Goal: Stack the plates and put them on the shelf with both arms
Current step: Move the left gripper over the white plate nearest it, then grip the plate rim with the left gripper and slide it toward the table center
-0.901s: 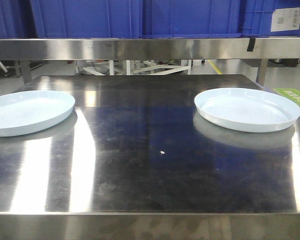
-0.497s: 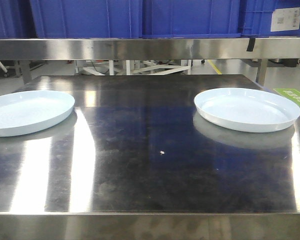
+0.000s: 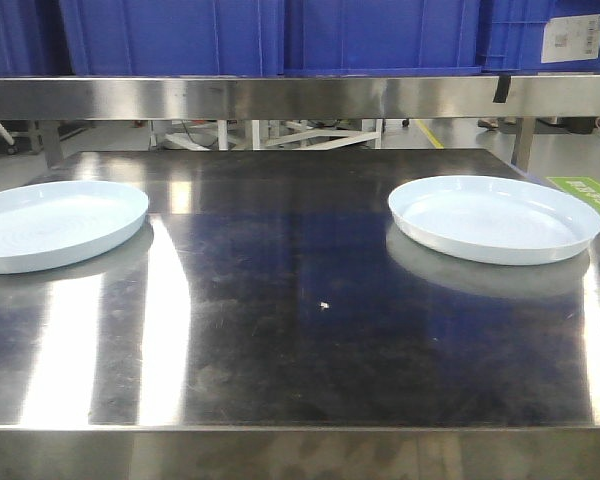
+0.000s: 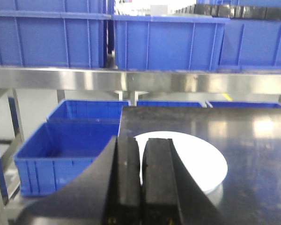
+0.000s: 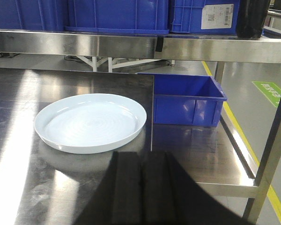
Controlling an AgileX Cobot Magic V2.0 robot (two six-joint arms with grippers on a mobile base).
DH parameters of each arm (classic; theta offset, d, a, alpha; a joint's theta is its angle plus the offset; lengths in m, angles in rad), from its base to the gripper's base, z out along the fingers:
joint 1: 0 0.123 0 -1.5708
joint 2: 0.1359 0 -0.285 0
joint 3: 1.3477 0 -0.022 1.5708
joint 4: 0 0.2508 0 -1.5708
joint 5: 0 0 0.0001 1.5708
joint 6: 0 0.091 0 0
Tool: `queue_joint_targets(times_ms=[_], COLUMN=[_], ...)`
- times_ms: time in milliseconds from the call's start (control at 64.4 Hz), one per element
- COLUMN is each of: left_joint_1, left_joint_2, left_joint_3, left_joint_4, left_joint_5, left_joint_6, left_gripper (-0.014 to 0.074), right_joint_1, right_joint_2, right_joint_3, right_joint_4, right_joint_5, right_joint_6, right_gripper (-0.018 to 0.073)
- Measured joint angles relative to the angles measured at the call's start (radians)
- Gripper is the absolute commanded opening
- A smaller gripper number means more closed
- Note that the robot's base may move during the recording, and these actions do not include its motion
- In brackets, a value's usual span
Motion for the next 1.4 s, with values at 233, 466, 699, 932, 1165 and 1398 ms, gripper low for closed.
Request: queue_joint_targets(times_ms=[233,466,699,932,1165,1398], left_joint_1=[0.000,0.000,0.000,0.049,0.096,0.098], left_joint_2=[0.268,0.607,0.953,1.237,1.484,1.636], left_joint_3=[-0.158,-0.298,-0.483,-0.694,-0.937,-1.106], left_joint_4=[0.000,0.000,-0.046,-0.068,-0.070,-0.070], left_joint_5=[0.109,0.118,0.179,0.292,0.503,0.617], left_joint_6=[0.000,0.000,0.000,0.000,0.000,0.000], left_gripper=[0.0083,0.0083,0.0082,0.0082,0.0115,0.0361], right_joint_1=[0.000,0.000,0.000,0.000,0.000,0.000], right_joint_2=[0.000,0.000,0.000,0.000,0.000,0.000], right_joint_3=[0.000,0.000,0.000,0.000,0.000,0.000], right_joint_4=[0.000,0.000,0.000,0.000,0.000,0.000], right_joint_5=[0.000,0.000,0.000,0.000,0.000,0.000], right_joint_6=[0.000,0.000,0.000,0.000,0.000,0.000], right_gripper=[0.0053,0.0053,0.0053,0.0053,0.0053,0.0053])
